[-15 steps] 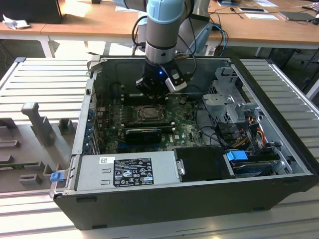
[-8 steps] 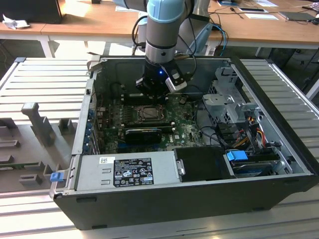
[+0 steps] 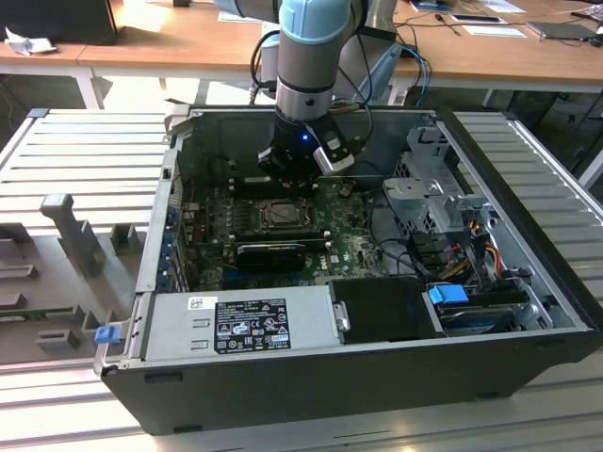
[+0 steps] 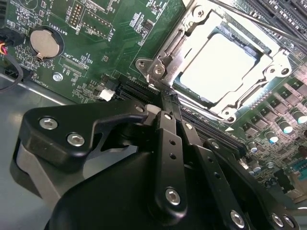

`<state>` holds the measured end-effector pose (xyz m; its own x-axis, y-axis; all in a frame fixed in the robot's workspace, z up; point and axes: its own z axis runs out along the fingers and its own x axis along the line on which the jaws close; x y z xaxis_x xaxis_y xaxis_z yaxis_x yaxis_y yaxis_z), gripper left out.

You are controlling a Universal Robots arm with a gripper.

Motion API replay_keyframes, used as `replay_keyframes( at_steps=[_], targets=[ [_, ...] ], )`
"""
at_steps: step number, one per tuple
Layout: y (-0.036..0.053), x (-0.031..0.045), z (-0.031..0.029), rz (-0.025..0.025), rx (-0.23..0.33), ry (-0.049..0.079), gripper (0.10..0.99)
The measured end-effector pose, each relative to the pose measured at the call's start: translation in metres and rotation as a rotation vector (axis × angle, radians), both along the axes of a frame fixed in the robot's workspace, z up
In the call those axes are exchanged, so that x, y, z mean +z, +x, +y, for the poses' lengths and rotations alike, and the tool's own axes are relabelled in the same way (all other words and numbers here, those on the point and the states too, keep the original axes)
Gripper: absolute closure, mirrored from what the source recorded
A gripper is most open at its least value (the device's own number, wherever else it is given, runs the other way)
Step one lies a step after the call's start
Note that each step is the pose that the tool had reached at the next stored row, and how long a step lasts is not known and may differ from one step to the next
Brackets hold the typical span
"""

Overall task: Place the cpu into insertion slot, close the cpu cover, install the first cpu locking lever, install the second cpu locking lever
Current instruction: 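Install the first cpu locking lever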

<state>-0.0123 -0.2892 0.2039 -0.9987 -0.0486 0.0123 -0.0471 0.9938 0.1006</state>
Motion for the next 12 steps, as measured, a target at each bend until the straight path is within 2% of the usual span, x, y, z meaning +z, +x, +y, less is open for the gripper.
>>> replay_keyframes(
  at_steps=[8,9,10,12],
  targets=[
    [0.0002,-0.0033,-0.0017,0.0001,0.0,-0.001,0.98],
    [0.0007,-0.0033,-0.0016,-0.0004,0.0,0.005,0.98],
    [0.0007,0.0135,-0.0017,-0.0001,0.0,0.004,0.98],
    [0.0008,0.0143,-0.0016,-0.0002,0.0,0.005,0.98]
  ],
)
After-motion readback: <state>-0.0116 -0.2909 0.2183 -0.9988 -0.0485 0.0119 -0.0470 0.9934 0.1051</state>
